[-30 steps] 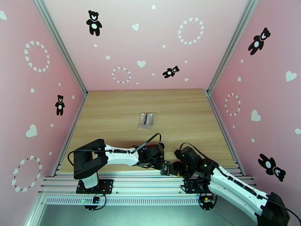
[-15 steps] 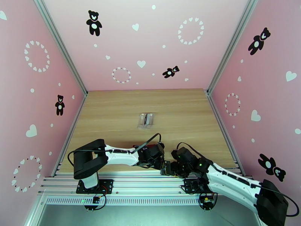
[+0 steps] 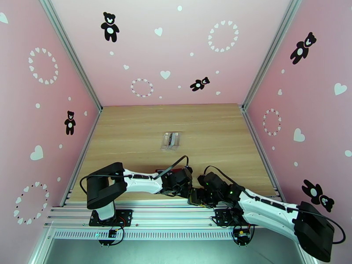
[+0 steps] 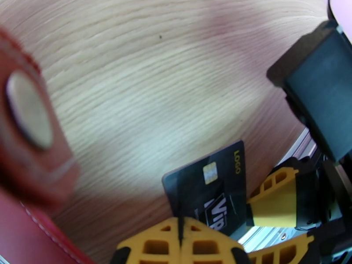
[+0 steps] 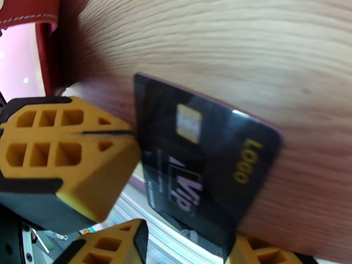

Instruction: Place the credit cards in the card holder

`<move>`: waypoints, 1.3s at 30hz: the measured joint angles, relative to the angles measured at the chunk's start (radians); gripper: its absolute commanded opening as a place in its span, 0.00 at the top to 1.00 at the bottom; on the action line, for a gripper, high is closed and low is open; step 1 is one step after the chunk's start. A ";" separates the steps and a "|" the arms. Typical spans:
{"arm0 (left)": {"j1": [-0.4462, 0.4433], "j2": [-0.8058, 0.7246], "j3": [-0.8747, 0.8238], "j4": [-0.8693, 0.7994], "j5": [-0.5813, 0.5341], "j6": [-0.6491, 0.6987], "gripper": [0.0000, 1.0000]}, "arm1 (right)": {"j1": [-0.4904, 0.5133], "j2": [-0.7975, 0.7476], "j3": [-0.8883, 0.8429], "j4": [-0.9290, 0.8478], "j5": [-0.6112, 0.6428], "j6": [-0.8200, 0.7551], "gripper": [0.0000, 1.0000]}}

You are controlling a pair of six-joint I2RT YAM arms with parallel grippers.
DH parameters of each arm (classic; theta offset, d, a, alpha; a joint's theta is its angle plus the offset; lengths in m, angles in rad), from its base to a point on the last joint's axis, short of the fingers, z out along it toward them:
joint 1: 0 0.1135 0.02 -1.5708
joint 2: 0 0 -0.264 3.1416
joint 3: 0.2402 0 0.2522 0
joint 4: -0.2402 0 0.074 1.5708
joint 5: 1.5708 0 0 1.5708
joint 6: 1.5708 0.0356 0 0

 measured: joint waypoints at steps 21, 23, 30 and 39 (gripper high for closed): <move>-0.001 0.008 0.000 0.026 0.000 -0.011 1.00 | 0.005 -0.150 0.007 -0.085 0.065 0.019 0.93; -0.001 0.008 0.000 0.026 0.000 -0.011 1.00 | 0.005 -0.150 0.017 -0.105 0.070 0.009 0.99; -0.001 -0.013 0.113 -0.151 -0.035 0.044 1.00 | 0.002 -0.178 0.175 -0.320 0.164 -0.093 1.00; 0.095 -0.290 0.184 -0.280 -0.106 0.118 0.99 | -0.053 -0.163 0.321 -0.462 0.217 -0.197 1.00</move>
